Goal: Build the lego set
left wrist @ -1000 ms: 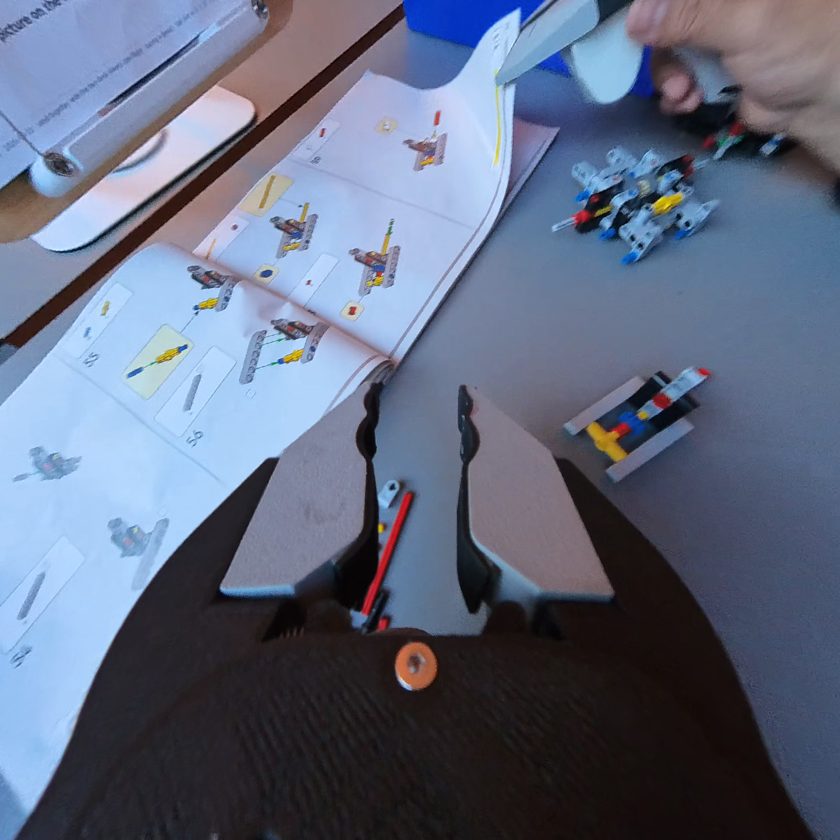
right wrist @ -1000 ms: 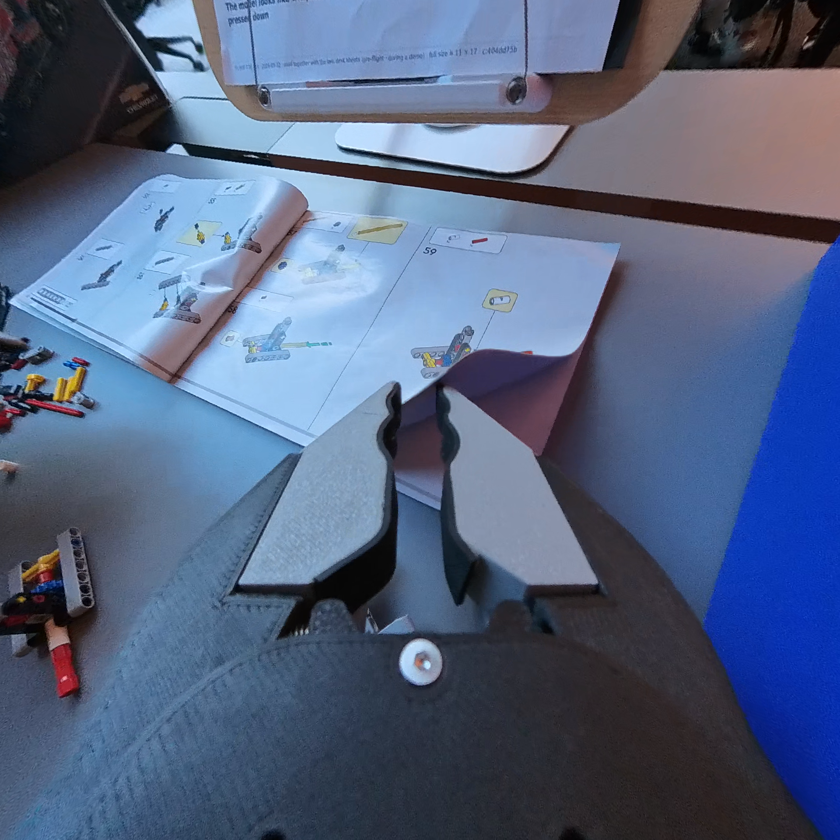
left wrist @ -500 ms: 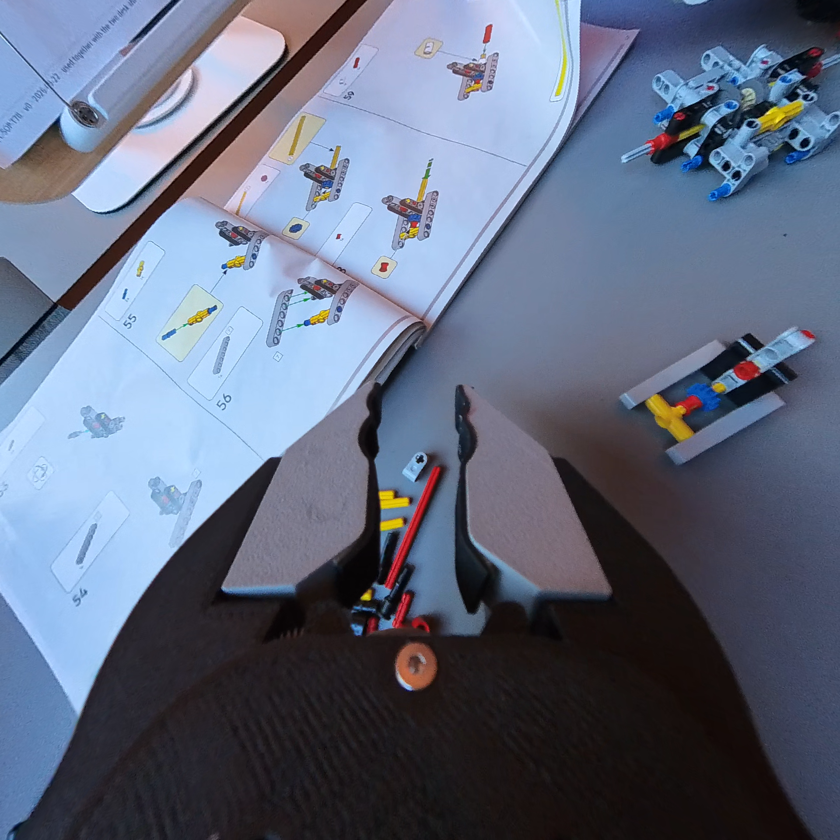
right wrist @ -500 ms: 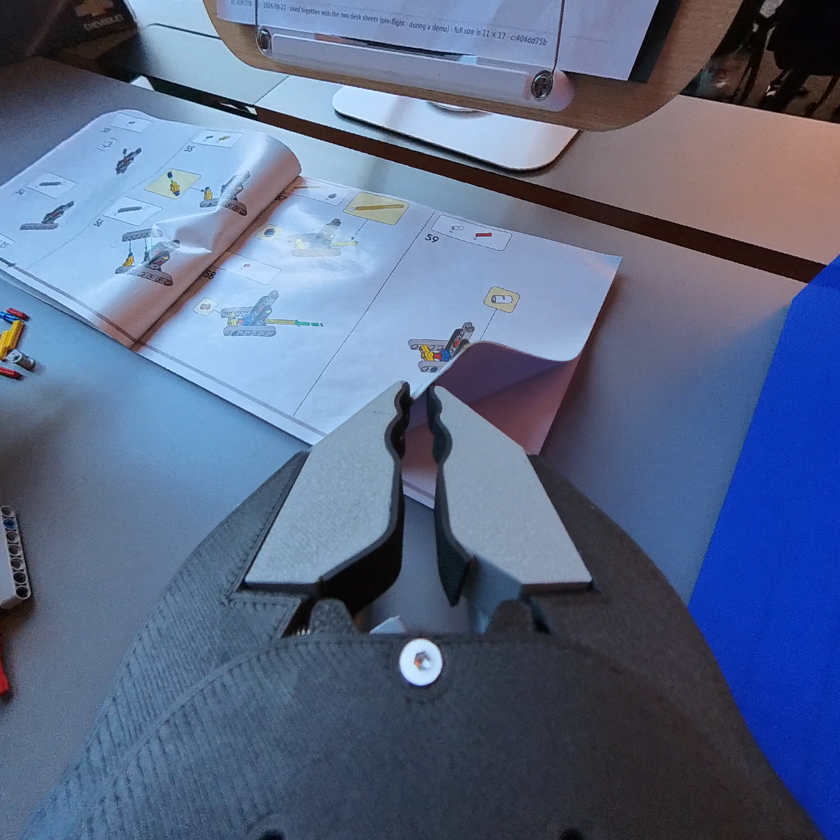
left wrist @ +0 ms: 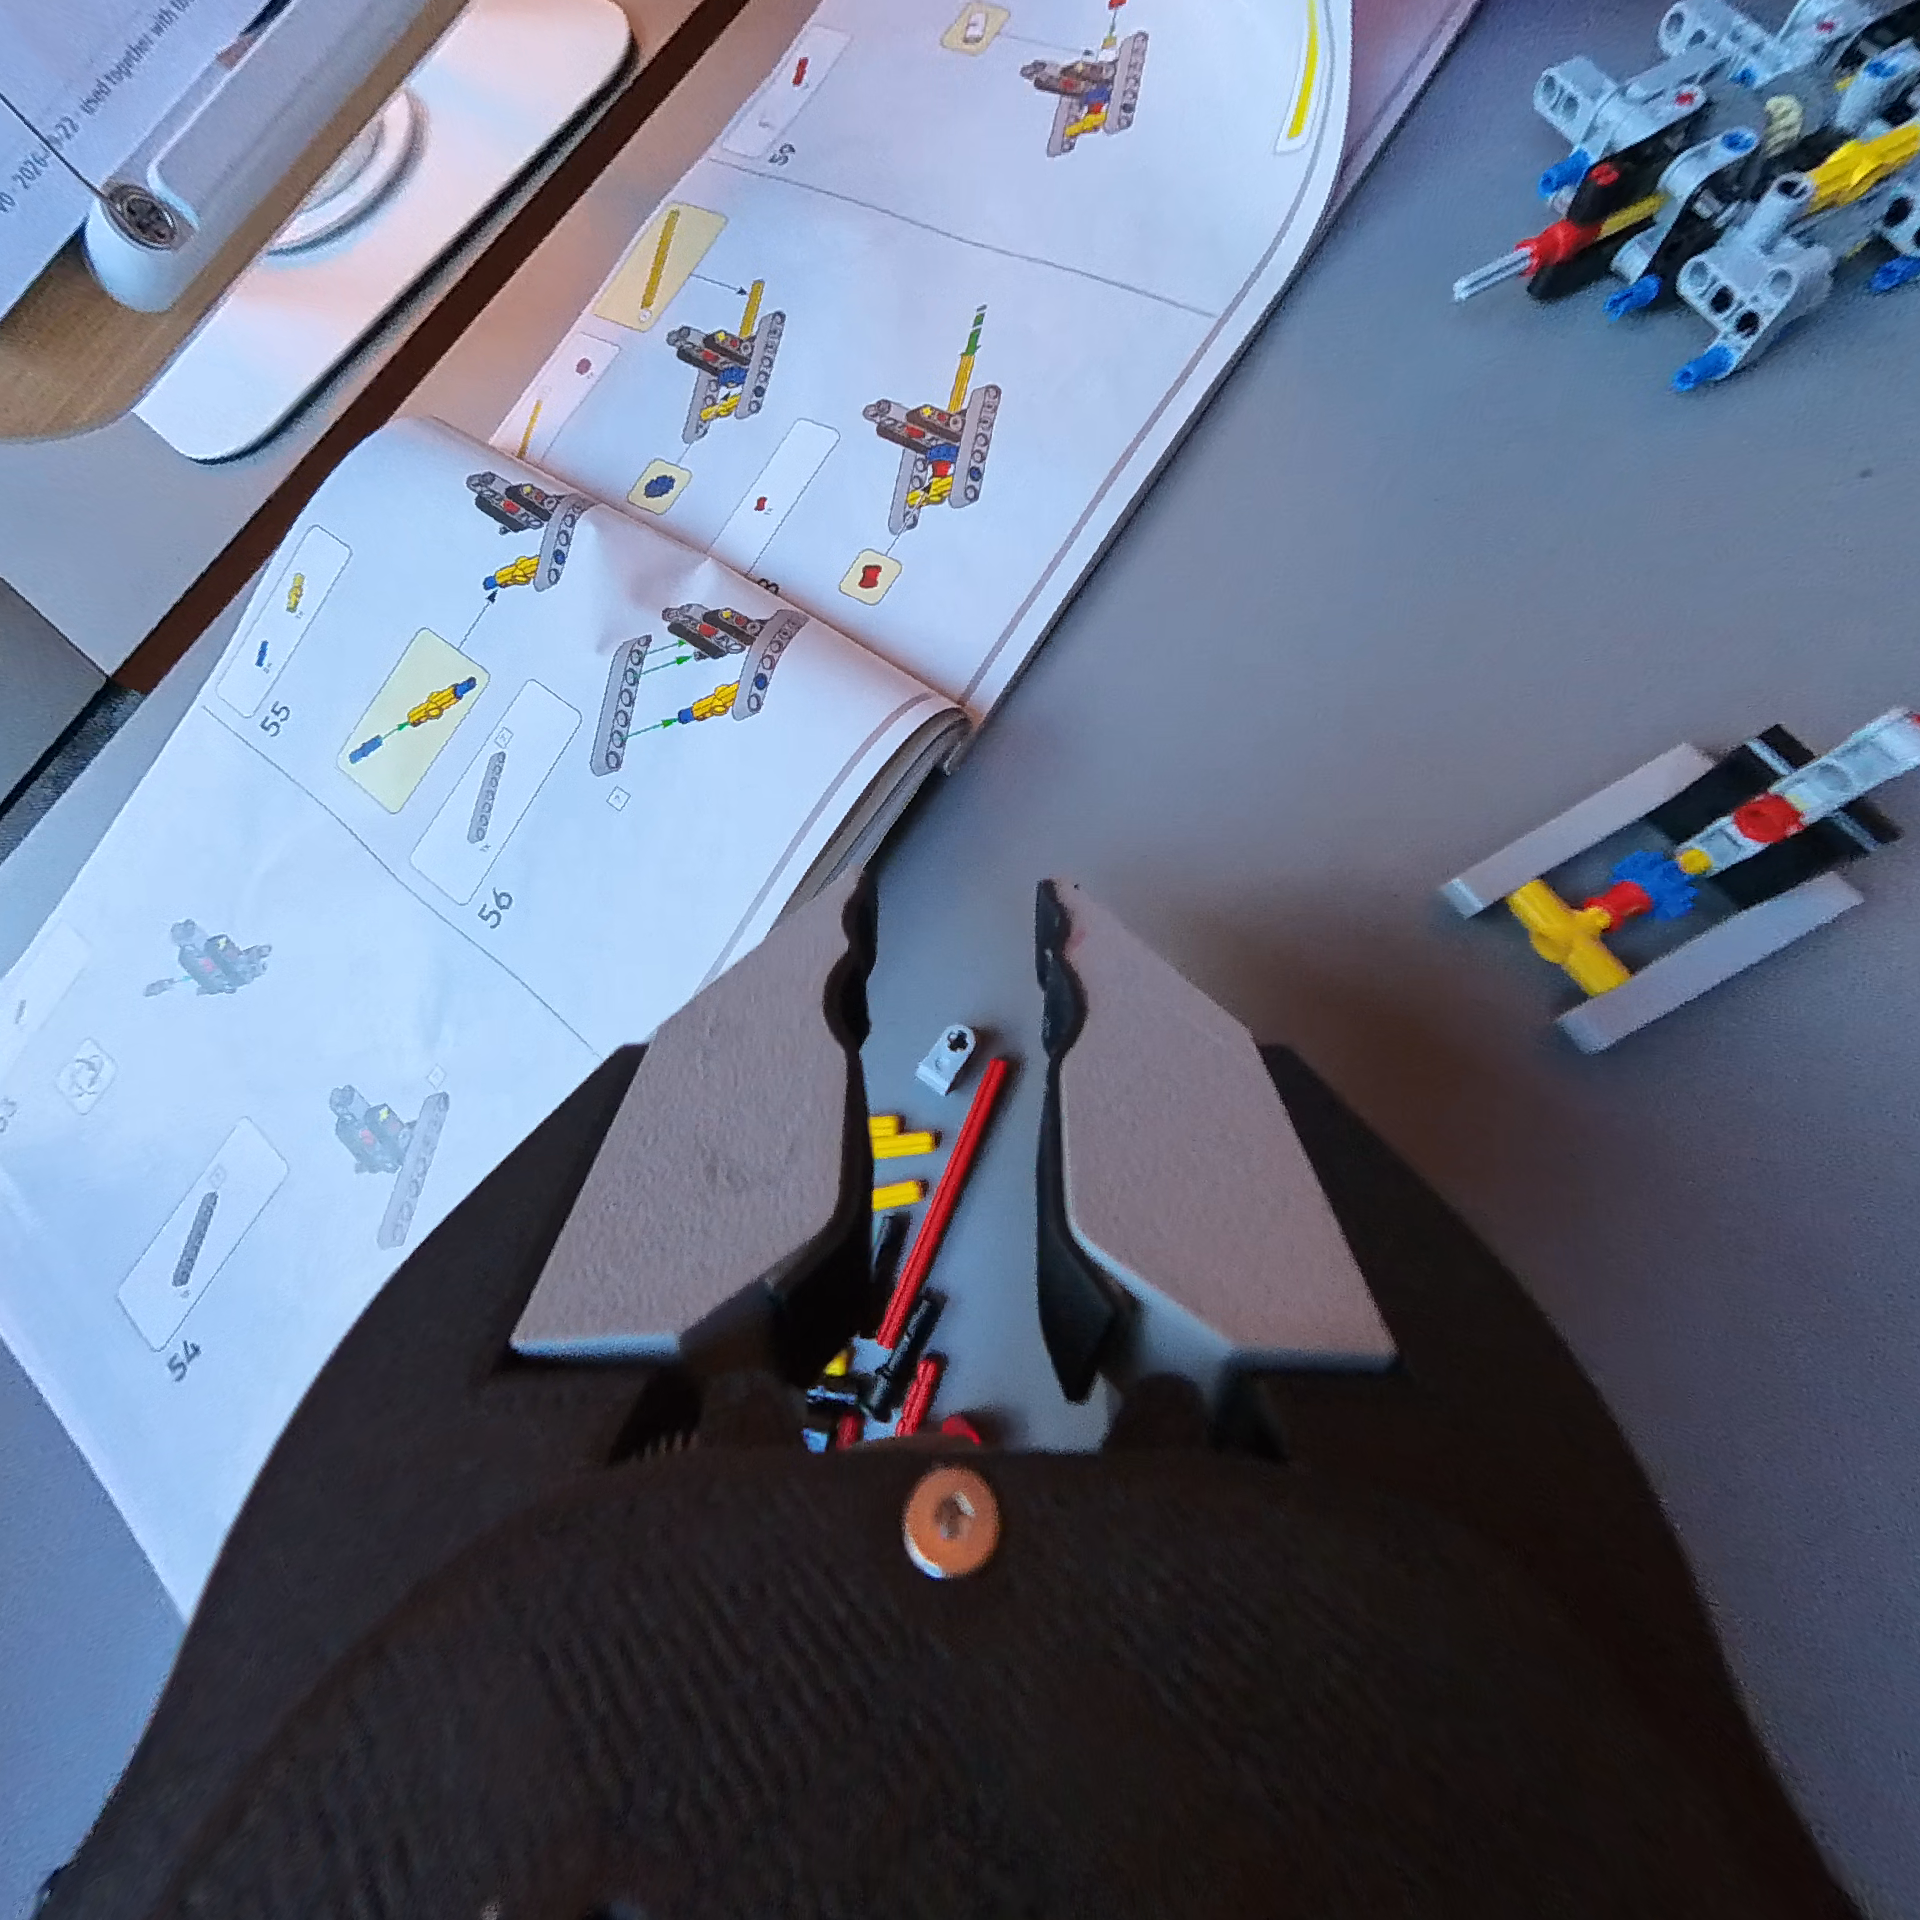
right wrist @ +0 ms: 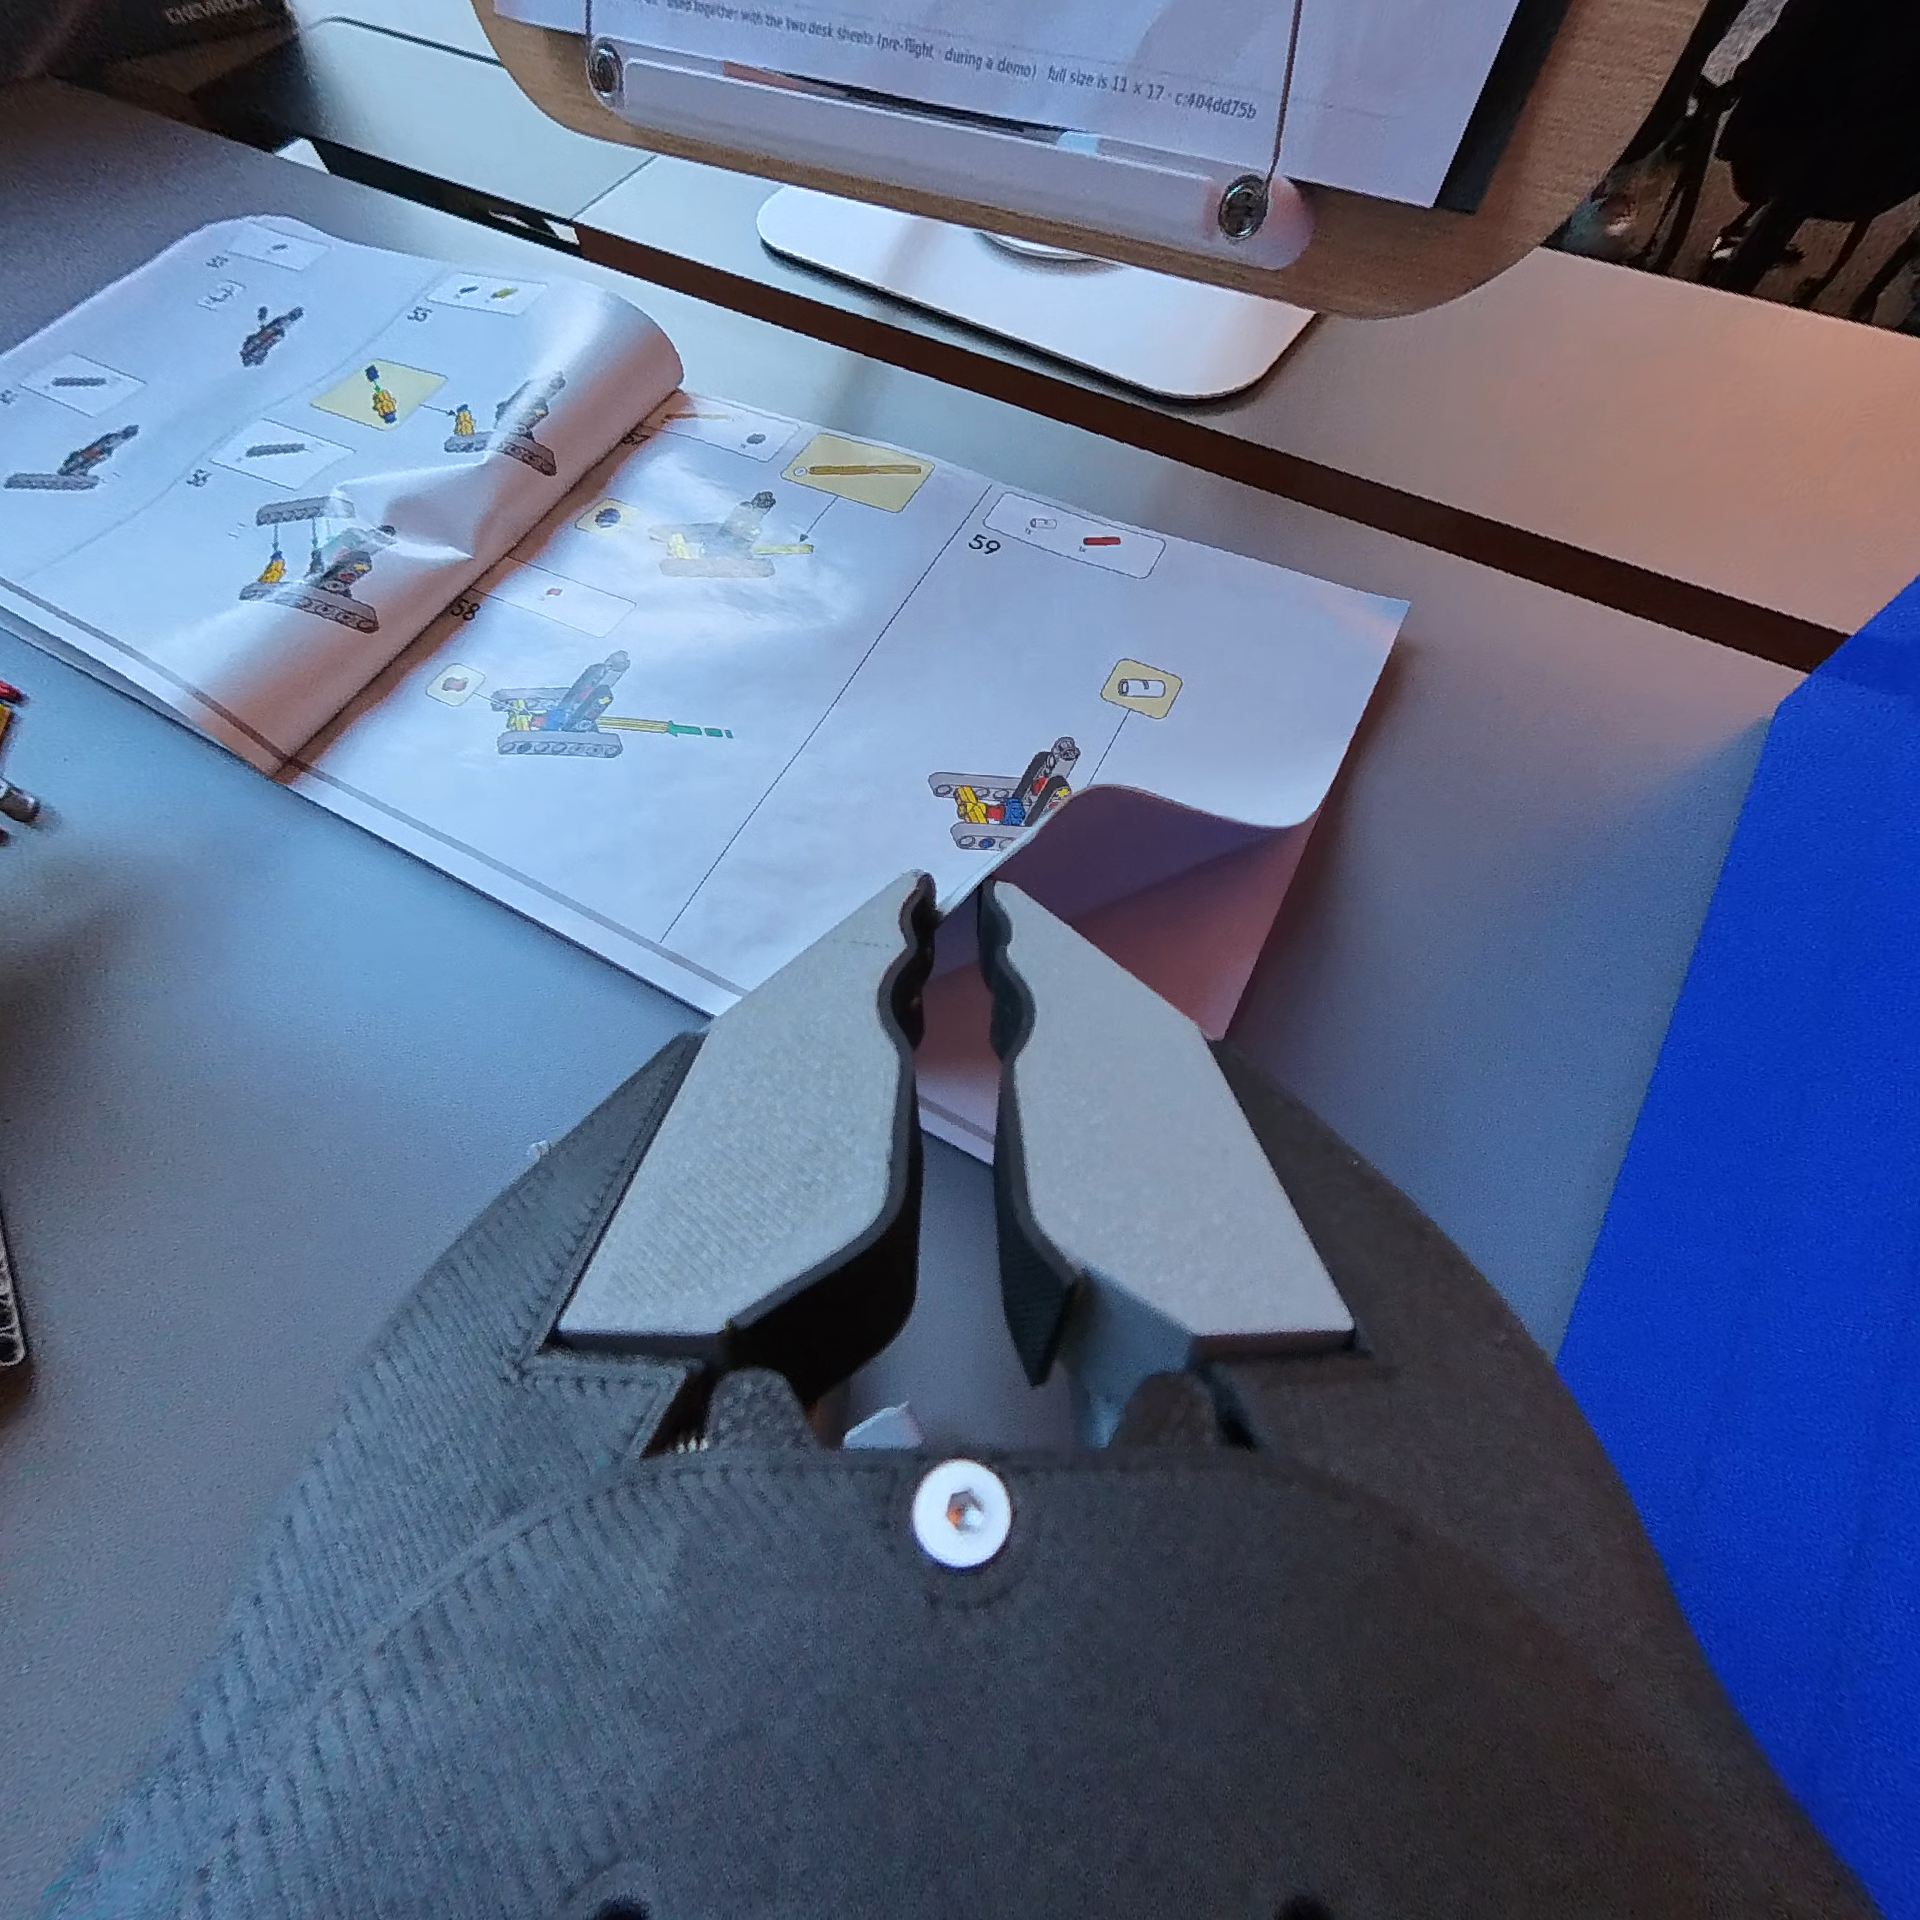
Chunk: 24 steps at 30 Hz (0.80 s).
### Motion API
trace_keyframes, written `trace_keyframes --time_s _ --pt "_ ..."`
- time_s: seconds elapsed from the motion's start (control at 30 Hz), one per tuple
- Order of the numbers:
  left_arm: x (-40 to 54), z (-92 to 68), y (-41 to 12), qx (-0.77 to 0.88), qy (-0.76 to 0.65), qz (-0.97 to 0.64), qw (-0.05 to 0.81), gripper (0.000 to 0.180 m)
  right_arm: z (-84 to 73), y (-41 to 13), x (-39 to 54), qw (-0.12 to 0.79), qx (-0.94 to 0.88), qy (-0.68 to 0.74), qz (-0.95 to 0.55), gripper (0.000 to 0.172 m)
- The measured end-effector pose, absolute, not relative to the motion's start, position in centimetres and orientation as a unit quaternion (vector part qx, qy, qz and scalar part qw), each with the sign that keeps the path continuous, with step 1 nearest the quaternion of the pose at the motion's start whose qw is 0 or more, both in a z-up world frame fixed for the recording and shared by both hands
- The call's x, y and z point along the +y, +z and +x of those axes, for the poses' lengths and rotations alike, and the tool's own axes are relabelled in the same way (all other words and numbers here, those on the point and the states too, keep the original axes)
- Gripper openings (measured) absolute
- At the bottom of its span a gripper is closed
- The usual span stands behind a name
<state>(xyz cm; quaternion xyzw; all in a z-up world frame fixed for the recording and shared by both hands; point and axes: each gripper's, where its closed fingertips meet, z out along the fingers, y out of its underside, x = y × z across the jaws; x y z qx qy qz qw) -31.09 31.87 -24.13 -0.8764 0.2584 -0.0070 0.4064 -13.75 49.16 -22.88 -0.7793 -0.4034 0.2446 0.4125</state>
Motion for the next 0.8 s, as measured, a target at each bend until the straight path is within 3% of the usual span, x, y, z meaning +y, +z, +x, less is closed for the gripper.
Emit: trace_keyframes --time_s 0.3,0.8 --pt "31.8 -31.0 -24.9 0.268 0.005 -0.879 0.394 0.028 -12.9 -22.8 49.7 0.408 -0.383 0.248 -0.791 0.006" --pt "31.9 -31.0 -25.4 0.27 0.004 -0.882 0.385 0.027 -11.7 -23.8 50.6 0.39 -0.357 0.221 -0.819 0.031"
